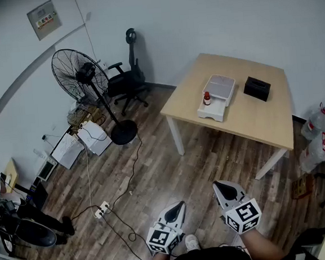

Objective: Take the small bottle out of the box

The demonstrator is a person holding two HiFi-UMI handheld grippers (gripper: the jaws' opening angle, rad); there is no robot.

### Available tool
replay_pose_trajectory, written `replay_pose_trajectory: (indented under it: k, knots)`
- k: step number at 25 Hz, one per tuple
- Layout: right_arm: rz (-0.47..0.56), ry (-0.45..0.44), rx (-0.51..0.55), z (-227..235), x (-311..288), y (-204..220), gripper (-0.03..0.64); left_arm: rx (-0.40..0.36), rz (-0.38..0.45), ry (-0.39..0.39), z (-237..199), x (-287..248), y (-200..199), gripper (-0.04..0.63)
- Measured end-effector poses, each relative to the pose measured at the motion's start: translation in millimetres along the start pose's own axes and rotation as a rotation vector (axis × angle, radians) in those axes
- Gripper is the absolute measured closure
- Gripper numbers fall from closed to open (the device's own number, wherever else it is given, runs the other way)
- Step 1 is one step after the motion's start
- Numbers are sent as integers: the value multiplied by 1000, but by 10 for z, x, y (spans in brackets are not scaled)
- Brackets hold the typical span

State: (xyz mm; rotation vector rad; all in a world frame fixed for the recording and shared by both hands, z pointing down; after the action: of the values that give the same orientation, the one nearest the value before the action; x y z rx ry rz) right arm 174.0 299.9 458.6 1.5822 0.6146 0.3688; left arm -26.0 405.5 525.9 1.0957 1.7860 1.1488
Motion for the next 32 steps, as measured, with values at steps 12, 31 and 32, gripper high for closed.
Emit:
replay_pose_trajectory:
  k: [12, 31, 32]
  knots:
    - [18, 18, 89, -95, 330, -48, 606, -3, 18, 12, 194, 209, -97, 583]
    - [11, 28, 91, -375, -229, 15, 604, -9, 20, 46, -522, 375, -236, 583]
    - [10, 32, 93, -364, -271, 9, 604, -10, 19, 45, -565, 360, -239, 583]
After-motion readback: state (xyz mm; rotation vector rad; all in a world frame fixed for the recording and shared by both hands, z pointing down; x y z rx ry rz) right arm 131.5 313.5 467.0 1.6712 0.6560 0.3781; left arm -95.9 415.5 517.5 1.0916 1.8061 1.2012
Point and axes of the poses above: the fingertips, and each gripper's own axes: x backward along the fingers, z to its right, y out of its underside, the point moved 9 cm from there along x, backward along the fingers, and after that the axes turned 10 degrees about x, right-handed, at the moved point
